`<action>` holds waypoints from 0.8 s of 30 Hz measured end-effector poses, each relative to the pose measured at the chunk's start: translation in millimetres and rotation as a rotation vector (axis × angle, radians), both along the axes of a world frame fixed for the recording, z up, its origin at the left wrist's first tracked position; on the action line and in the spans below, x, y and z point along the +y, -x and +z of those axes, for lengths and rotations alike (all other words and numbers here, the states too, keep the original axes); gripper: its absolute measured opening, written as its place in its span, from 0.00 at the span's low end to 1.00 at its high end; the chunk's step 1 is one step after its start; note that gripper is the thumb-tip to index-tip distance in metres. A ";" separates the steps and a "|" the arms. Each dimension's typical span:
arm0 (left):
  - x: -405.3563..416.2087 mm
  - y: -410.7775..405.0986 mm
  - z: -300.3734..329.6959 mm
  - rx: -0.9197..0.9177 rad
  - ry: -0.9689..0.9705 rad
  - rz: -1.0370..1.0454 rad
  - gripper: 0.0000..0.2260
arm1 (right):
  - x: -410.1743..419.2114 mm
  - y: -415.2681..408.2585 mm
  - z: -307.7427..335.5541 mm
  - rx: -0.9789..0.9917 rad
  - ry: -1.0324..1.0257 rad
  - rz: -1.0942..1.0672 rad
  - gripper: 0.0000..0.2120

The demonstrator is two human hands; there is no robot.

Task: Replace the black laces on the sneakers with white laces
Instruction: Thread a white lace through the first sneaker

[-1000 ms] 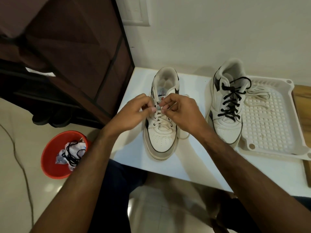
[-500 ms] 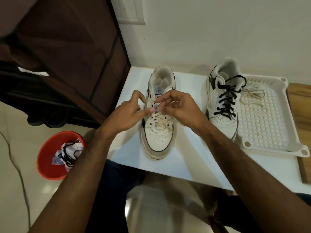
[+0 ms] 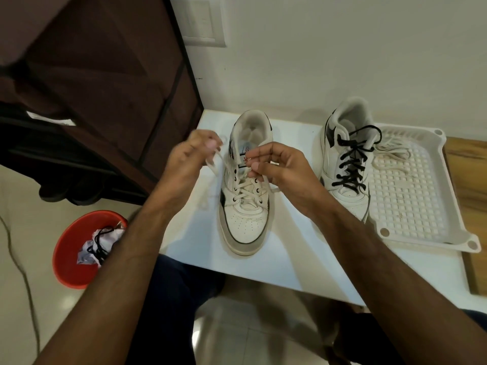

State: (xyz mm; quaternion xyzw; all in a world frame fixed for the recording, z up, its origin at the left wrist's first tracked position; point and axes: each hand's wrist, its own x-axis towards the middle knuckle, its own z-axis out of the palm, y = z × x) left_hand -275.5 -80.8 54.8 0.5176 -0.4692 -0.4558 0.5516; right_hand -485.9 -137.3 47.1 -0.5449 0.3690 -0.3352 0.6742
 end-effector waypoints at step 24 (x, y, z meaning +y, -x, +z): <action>7.2 -1.8 11.5 0.146 0.078 -0.021 0.15 | 1.2 -1.6 3.6 0.200 0.124 0.134 0.15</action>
